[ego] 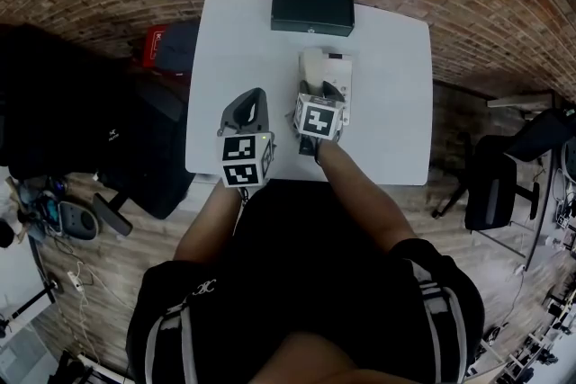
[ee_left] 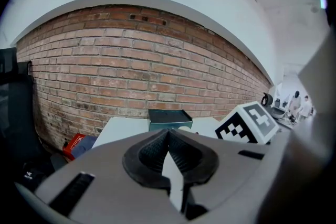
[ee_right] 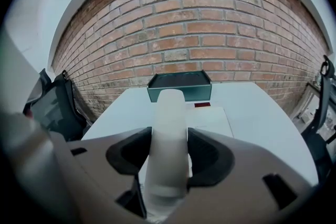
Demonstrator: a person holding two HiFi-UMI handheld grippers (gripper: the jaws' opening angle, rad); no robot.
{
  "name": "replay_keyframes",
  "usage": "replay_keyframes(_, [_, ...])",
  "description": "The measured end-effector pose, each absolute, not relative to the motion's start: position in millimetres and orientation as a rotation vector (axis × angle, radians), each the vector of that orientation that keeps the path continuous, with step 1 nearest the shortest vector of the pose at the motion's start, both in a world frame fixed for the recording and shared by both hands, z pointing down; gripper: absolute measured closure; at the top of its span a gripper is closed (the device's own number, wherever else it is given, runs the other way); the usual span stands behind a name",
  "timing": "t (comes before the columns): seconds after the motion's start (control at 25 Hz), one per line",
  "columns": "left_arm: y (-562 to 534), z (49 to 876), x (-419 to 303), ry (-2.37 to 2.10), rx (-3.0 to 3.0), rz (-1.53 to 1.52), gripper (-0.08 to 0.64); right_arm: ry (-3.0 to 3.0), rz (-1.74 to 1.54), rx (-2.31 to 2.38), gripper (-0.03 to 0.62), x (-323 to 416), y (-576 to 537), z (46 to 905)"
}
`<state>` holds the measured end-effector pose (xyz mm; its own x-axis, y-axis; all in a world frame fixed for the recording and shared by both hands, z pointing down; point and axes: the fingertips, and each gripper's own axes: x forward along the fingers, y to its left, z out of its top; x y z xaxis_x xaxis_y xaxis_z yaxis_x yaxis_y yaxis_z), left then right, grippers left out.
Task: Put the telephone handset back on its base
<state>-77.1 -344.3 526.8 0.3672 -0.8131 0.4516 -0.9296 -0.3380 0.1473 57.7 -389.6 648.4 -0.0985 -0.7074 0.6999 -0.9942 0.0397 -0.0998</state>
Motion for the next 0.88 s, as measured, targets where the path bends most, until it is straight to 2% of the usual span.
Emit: replay_keyframes(0.88, [-342, 528, -89, -1.563, 2.220, 0.418, 0.560, -1.758, 0.883, 1.653, 0.394, 45, -379, 676])
